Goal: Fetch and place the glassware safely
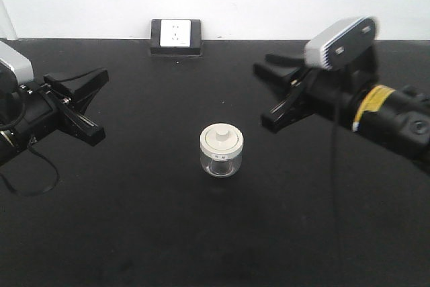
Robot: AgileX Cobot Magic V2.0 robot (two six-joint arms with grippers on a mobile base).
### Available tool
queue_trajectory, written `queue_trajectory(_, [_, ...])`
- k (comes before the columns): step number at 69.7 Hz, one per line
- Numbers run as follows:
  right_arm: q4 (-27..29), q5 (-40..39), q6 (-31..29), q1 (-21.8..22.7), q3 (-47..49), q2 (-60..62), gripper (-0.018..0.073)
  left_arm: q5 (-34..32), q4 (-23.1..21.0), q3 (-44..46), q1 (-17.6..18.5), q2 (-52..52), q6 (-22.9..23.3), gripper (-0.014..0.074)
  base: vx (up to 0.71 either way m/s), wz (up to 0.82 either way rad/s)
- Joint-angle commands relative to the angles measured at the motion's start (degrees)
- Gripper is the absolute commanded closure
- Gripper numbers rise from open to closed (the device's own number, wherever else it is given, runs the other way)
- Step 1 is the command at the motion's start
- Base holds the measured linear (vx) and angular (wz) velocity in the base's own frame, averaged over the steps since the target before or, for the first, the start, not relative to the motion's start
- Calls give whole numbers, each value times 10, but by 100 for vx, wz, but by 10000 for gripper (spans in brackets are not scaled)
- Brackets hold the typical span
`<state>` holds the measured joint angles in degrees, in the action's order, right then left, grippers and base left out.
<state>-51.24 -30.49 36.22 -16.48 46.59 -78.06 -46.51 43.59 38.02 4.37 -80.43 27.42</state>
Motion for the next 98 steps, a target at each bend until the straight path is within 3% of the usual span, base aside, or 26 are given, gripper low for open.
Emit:
queue_trajectory(1, [14, 37, 14, 3, 13, 71, 573, -36, -21, 13, -1, 18, 6, 603, 0, 0])
queue_trajectory(26, [16, 285, 44, 3, 10, 206, 564, -36, -21, 13, -1, 18, 6, 603, 0, 0])
queue_trajectory(58, [17, 239, 74, 3, -158, 320, 563, -36, -21, 13, -1, 18, 6, 603, 0, 0])
queue_trajectory(98, [15, 240, 74, 3, -171, 324, 563, -36, -21, 13, -1, 18, 6, 603, 0, 0])
